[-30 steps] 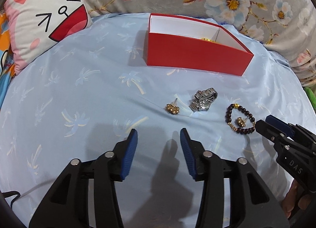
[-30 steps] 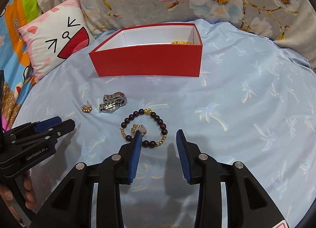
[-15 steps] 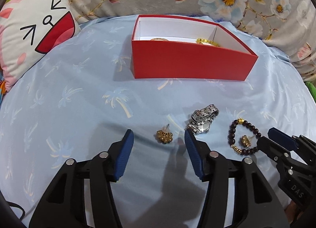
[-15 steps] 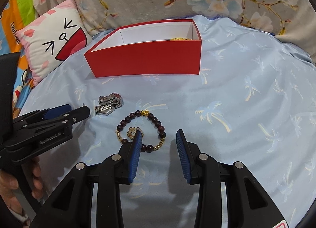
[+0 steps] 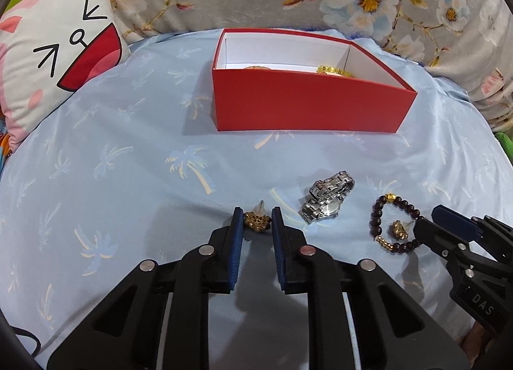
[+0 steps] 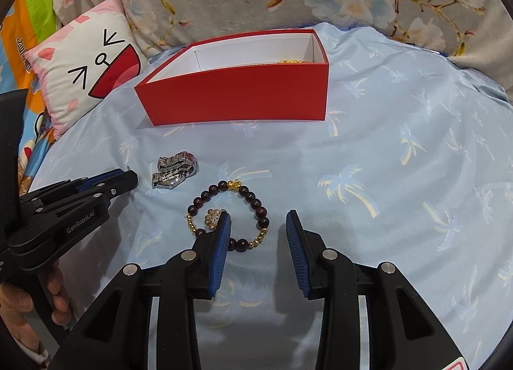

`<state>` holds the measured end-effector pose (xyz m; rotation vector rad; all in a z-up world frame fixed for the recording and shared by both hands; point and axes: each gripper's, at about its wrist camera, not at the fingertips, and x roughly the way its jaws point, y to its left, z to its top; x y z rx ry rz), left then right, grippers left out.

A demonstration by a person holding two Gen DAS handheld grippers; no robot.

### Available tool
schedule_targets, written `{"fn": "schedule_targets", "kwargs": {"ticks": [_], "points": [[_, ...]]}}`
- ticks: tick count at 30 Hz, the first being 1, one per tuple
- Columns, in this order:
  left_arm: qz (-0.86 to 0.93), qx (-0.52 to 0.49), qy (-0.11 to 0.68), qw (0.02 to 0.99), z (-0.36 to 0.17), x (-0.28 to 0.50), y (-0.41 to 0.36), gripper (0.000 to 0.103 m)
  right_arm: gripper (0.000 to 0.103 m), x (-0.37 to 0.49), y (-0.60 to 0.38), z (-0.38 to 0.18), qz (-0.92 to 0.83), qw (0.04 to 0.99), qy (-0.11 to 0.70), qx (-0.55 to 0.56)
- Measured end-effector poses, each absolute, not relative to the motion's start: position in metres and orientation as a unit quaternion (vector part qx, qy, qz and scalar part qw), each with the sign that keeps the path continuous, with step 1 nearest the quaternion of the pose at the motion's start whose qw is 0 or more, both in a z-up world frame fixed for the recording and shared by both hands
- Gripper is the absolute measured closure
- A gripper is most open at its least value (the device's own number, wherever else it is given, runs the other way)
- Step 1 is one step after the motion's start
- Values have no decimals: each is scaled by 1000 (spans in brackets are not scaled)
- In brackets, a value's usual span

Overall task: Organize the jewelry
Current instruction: 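Close the left tool on the gold earring while the right tool grasps the black-gold bracelet, then carry the earring and black-gold bracelet with both tools into the red box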

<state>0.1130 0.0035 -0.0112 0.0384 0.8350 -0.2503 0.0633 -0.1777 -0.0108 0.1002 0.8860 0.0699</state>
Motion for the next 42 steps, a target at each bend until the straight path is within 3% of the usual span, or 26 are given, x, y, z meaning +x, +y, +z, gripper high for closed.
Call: {"fn": "schedule_targets", "kwargs": {"ticks": [10,22,29,42], "points": [[-122,-1,407,905,-13,110,10,85,71,74,-179,-11,28,900,432,47],[-126,-3,413,902,-14,113,9,85,95,82,-173,-16,25,896,442,30],[-123,-6,403,907,-11,108,11,86,95,74,-176,-5,36,903,425,46],[-123,11,393,911,11,82,9,86,95,50,-163,72,72,932,352,38]]}}
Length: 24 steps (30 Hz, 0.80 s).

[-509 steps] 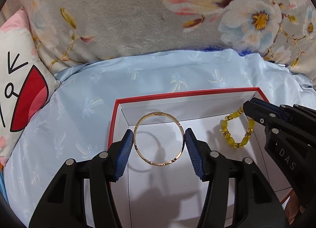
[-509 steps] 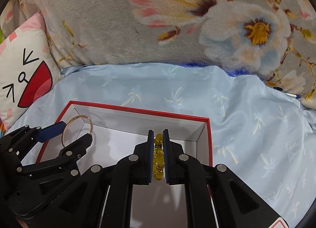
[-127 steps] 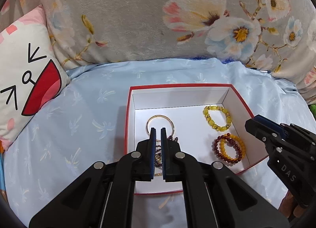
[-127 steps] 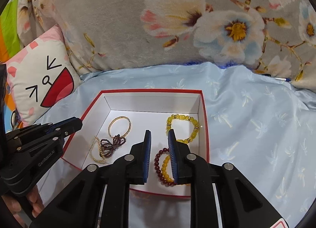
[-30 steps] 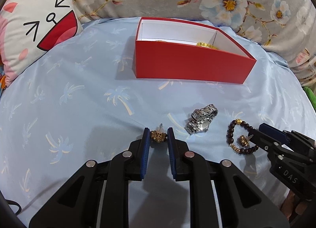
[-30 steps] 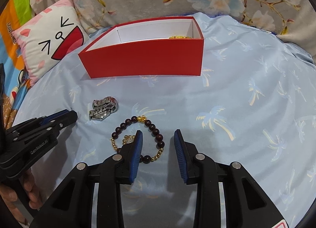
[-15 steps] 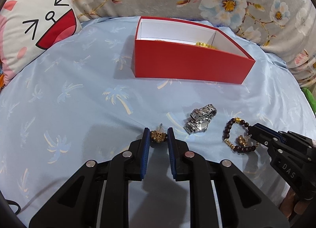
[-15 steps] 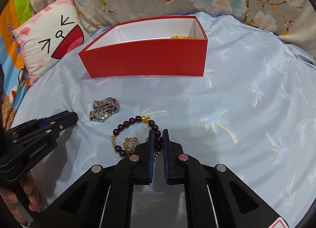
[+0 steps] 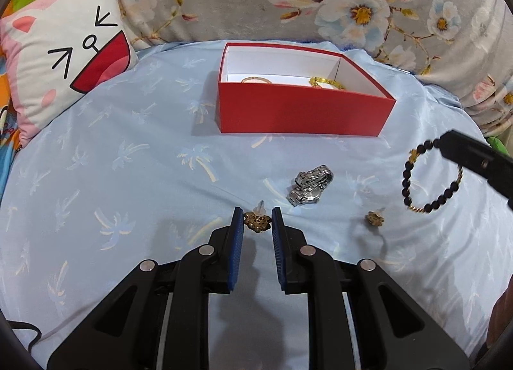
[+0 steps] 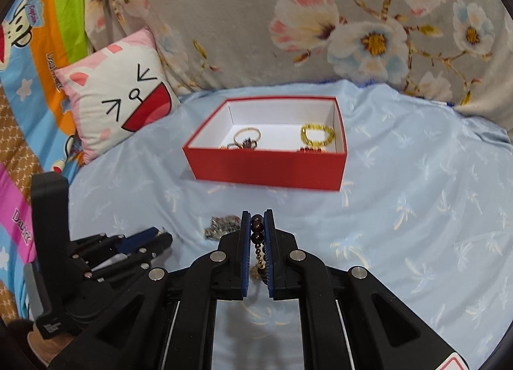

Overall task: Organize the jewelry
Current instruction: 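Carry the earring and black-gold bracelet with both tools into the red box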

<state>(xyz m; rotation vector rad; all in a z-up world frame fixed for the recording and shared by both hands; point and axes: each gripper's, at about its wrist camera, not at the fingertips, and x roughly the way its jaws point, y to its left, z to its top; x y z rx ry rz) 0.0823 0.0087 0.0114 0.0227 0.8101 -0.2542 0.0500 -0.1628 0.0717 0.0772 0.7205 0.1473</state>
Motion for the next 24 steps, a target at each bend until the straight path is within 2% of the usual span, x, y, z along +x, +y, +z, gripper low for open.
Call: {"fn": "schedule_targets", "kwargs": {"ticks": [13,24], "points": [[-121,30,376,918,55,88,3,86,95,59,-176,104,61,941,329,41],[-118,57,345,930,85,135,-18,85,95,119,-195,115,50,942,327,54]]}}
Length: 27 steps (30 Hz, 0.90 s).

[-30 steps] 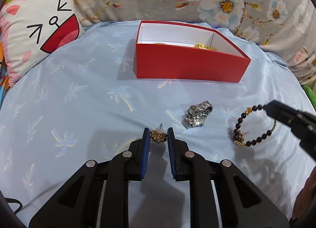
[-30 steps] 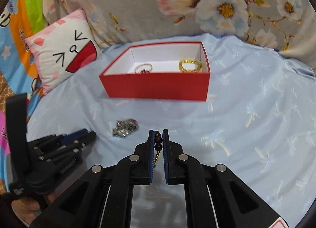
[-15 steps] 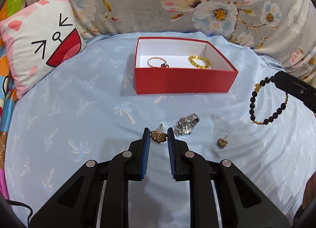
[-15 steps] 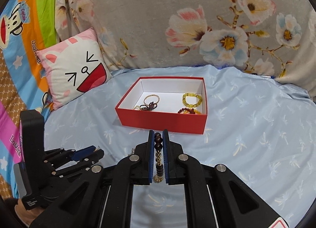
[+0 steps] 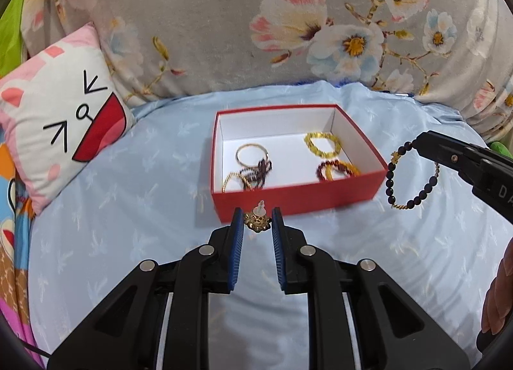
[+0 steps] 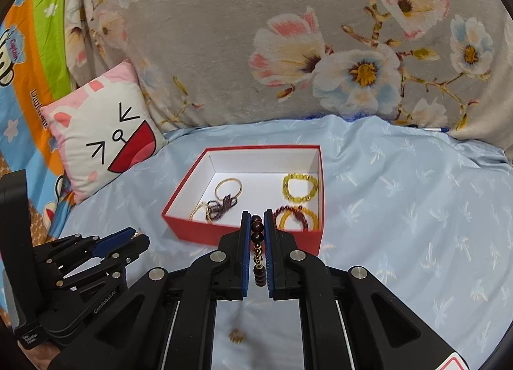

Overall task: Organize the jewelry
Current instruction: 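Carry the earring and black-gold bracelet with both tools into the red box, then open both tools to drop the earring and bracelet in the box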

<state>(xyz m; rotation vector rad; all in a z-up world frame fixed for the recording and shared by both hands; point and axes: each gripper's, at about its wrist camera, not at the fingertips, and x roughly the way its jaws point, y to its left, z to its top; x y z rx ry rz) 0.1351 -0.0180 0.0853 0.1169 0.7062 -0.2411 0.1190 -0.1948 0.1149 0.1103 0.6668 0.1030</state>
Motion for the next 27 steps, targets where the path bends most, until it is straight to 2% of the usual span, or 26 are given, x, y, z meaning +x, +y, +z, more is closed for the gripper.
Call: {"fn": "schedule_targets", "kwargs": {"ticks": [7,12,27], "points": [[-122,38,337,933,99,188,-17,85,95,172,-206,121,47,941,328,64],[-136,-2,359,923,98,235,-10,85,95,211,-214,108,56,930,350,94],[-136,15,399,907,51,284,-34,86,95,266,-198,41,60,904,413,93]]}}
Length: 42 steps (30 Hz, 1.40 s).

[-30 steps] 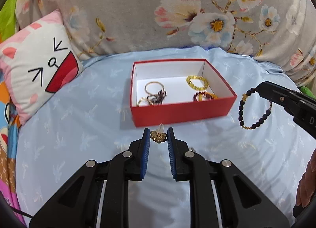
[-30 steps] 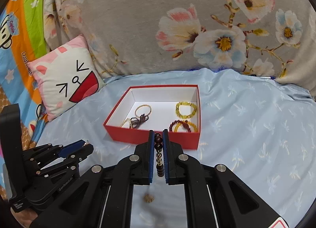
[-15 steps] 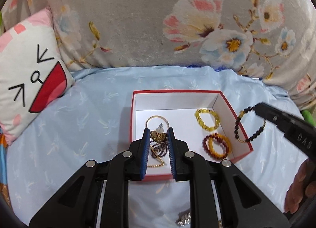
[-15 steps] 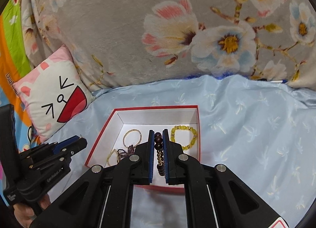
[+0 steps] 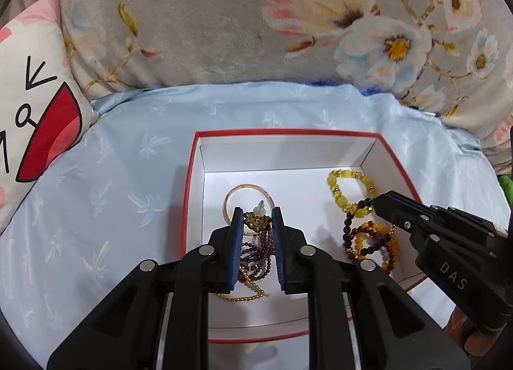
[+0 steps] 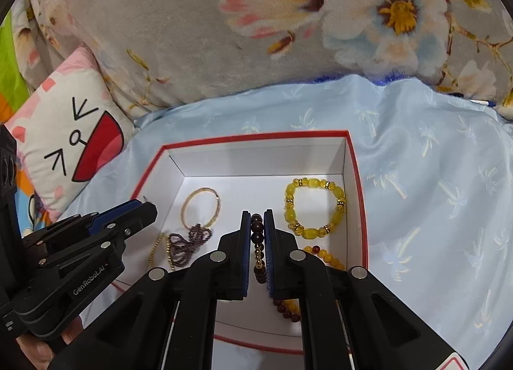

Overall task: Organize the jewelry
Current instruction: 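Open both tools to drop the earring and bracelet in the box, then move the left tool to the silver watch while the right tool reaches the second gold earring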

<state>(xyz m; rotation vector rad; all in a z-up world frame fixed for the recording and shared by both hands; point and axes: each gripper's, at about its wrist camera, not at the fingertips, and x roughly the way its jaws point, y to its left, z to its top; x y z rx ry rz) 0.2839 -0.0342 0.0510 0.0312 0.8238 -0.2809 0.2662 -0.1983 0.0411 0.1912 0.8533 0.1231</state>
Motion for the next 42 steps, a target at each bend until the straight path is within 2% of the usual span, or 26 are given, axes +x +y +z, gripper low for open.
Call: {"fn": "schedule_targets", "kwargs": {"ticks": [4,6,7,8,9,10,18,25,29,35,42], "points": [[-131,30,407,904,42,288,-39,85,95,271,-203,31,56,900,422,93],[-129,25,408,904,41,290,-39,84,90,269,-204,32,49,903,417,91],[-128,23,404,905,42,289,-38,83,80,268,-205,34,44,906,412,90],[-125,24,401,907,44,288,-38,74,68,265,-207,36,38,909,406,90],[-120,26,394,911,47,287,-38,63,62,263,-208,39,35,911,399,92],[-118,28,386,914,50,284,-38,60,57,259,-210,43,33,915,391,95],[-112,50,339,933,78,244,-29,57,56,212,-216,73,33,932,351,83],[-118,51,345,930,75,196,-17,53,56,149,-208,76,31,938,340,50],[-117,70,354,925,61,163,-12,48,56,114,-198,67,31,936,348,32],[-105,64,373,920,36,123,-3,48,56,72,-174,32,44,921,386,12],[-86,49,379,920,13,98,-2,48,58,64,-155,1,57,906,418,20]]}}
